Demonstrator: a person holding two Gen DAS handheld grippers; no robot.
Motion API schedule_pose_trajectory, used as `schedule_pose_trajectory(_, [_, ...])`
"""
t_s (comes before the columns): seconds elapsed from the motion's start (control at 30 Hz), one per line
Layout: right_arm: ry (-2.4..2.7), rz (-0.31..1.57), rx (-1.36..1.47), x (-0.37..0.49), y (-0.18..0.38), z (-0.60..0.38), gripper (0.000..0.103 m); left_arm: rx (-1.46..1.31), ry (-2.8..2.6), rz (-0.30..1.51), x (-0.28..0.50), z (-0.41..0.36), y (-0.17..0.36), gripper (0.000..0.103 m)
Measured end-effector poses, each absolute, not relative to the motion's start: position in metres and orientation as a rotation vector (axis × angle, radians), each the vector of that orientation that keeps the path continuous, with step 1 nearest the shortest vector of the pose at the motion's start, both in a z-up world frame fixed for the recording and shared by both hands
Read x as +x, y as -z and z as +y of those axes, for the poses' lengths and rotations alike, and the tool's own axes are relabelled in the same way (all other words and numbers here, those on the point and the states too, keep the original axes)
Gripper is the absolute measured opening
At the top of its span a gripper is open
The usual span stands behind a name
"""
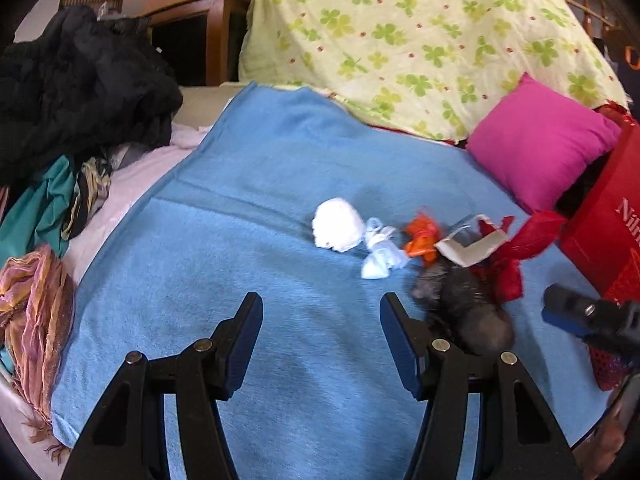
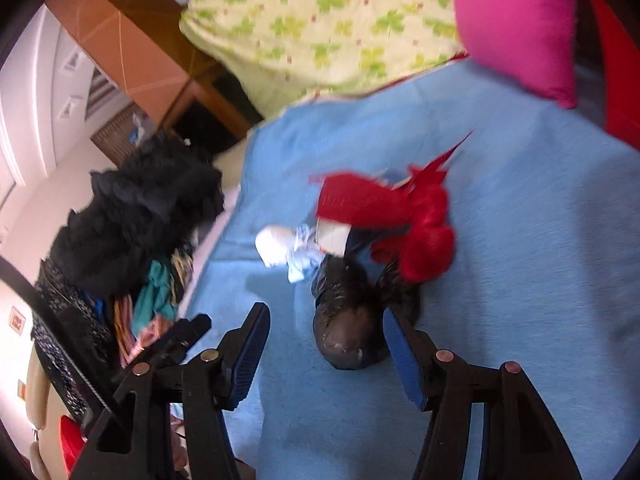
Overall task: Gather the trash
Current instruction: 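Grasp the black plastic bag with right tool while left tool grasps the blue-white cloth bundle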
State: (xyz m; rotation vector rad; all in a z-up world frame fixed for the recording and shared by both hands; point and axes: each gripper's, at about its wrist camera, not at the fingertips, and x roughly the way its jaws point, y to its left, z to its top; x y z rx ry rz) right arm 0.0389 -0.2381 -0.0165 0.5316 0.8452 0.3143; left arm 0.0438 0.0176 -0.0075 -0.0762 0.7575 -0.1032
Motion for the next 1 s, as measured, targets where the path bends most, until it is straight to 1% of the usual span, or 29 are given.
schedule_pose_trajectory(0.2, [-0.252, 0.946, 0.476, 0.07, 0.049, -0.212, 0.062, -0.086, 0.081, 0.805, 0.068, 0.021, 0.022, 0.062])
schedule_pose_trajectory(0.23, [-0.243, 0.973, 0.459, 0.075, 0.054, -0.209, 0.06, -0.082, 0.078, 0.808, 0.07, 0.02, 0.023, 0.062])
schedule_pose_trajectory(0.27, [-0.23, 1.004, 0.442, 0.079, 0.061, -0.207, 0.056, -0.076, 0.076, 0.811, 0.072, 0.02, 0.025, 0.062])
schedule_pose_trajectory(0.3, [-0.226, 1.025, 0.436, 0.082, 0.065, -0.206, 0.043, -0.072, 0.08, 0.817, 0.075, 0.017, 0.026, 0.062])
schedule_pose_trajectory(0.33, [-0.24, 1.027, 0.453, 0.081, 0.067, -0.207, 0.038, -0.072, 0.086, 0.819, 0.077, 0.015, 0.027, 0.062])
schedule_pose_trajectory(0.4, [-0.254, 1.008, 0.474, 0.077, 0.061, -0.212, 0.034, -0.075, 0.102, 0.818, 0.081, 0.01, 0.028, 0.062])
schedule_pose_trajectory(0.77, [-0.244, 0.865, 0.522, 0.021, 0.01, -0.277, 0.034, -0.153, 0.226, 0.853, 0.118, -0.031, 0.037, 0.062])
schedule_pose_trajectory(0.93, [-0.211, 0.827, 0.563, 0.011, 0.004, -0.304, 0.033, -0.195, 0.218, 0.879, 0.14, -0.046, 0.045, 0.061])
schedule_pose_trajectory(1.0, [-0.201, 0.82, 0.564, 0.008, 0.003, -0.309, 0.034, -0.228, 0.215, 0.889, 0.148, -0.047, 0.049, 0.054])
